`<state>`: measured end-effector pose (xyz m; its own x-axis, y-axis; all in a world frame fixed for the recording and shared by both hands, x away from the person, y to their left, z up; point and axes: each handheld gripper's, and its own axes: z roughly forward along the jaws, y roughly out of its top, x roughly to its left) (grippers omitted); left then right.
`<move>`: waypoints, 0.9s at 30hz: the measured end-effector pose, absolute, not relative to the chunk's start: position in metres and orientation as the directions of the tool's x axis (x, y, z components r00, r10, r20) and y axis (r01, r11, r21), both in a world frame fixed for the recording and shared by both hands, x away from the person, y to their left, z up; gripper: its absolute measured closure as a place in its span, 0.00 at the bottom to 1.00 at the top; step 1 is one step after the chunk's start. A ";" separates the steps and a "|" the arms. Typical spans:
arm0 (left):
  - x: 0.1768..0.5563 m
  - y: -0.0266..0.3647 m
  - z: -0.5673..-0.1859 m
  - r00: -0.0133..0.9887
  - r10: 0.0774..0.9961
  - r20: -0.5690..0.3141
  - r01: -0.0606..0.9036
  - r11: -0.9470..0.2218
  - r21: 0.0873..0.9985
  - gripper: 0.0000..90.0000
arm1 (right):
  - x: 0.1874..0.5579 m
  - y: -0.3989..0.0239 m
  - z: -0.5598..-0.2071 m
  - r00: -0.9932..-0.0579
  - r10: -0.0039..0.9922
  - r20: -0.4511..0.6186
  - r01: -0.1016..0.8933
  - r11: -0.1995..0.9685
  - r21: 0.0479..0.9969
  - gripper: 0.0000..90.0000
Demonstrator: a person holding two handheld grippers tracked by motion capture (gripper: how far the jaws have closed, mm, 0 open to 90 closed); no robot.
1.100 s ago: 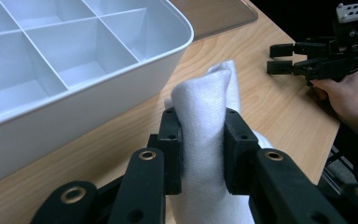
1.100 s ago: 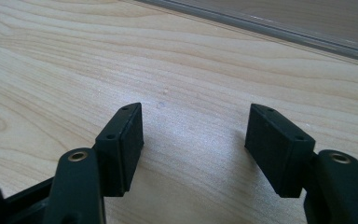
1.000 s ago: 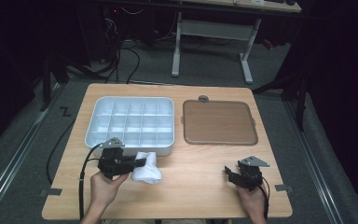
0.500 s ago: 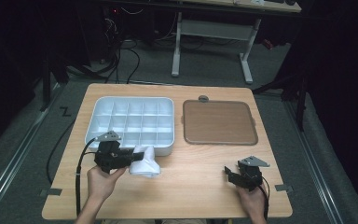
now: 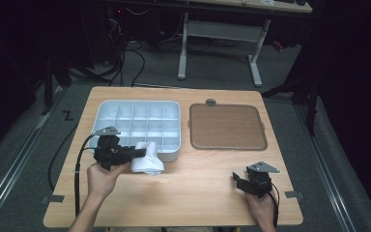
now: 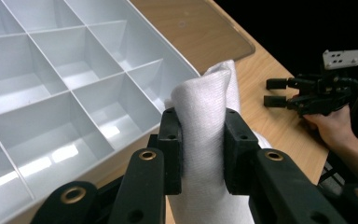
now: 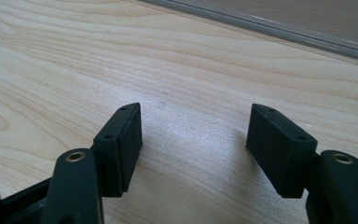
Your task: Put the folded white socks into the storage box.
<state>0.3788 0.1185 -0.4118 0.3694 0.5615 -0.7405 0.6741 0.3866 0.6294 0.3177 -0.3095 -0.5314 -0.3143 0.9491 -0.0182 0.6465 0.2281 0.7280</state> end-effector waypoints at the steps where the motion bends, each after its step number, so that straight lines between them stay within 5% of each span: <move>1: 0.380 0.119 -0.411 0.371 0.567 -0.735 0.671 0.384 0.634 0.81 | 0.318 -0.310 -0.531 -0.314 0.949 -0.018 0.646 0.228 0.728 0.40; 27: 0.443 0.116 -0.397 0.331 0.578 -0.746 0.696 0.385 0.606 0.81 | 0.318 -0.310 -0.531 -0.314 0.949 -0.018 0.646 0.228 0.728 0.41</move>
